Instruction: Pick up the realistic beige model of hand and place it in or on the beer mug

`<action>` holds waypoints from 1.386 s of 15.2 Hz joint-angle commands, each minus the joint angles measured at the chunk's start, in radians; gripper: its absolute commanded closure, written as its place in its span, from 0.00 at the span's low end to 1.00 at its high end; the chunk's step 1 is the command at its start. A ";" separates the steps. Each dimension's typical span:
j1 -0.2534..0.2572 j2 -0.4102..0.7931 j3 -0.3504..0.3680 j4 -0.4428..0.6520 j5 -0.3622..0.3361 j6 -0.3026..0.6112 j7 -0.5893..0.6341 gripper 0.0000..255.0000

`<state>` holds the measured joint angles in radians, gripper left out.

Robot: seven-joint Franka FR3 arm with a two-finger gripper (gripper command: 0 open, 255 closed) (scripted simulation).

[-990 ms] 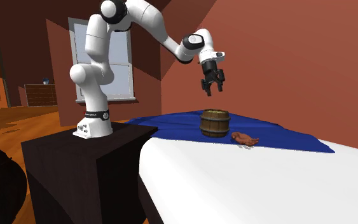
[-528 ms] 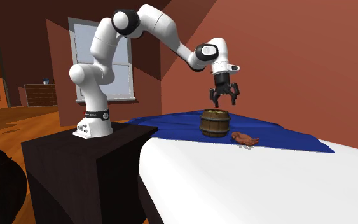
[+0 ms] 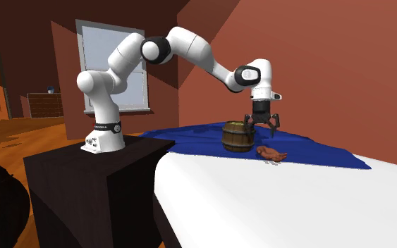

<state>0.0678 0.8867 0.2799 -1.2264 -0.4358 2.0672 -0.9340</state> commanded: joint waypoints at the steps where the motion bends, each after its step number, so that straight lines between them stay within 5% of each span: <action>1: 0.001 0.042 0.000 0.047 0.000 -0.012 -0.031 0.00; 15: 0.000 0.095 -0.012 0.052 -0.012 0.036 -0.027 0.00; 16: 0.000 0.095 -0.012 0.052 -0.012 0.036 -0.027 1.00; 21: -0.001 0.094 -0.012 0.052 -0.012 0.036 -0.027 1.00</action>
<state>0.0672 0.9810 0.2681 -1.1742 -0.4477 2.1032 -0.9606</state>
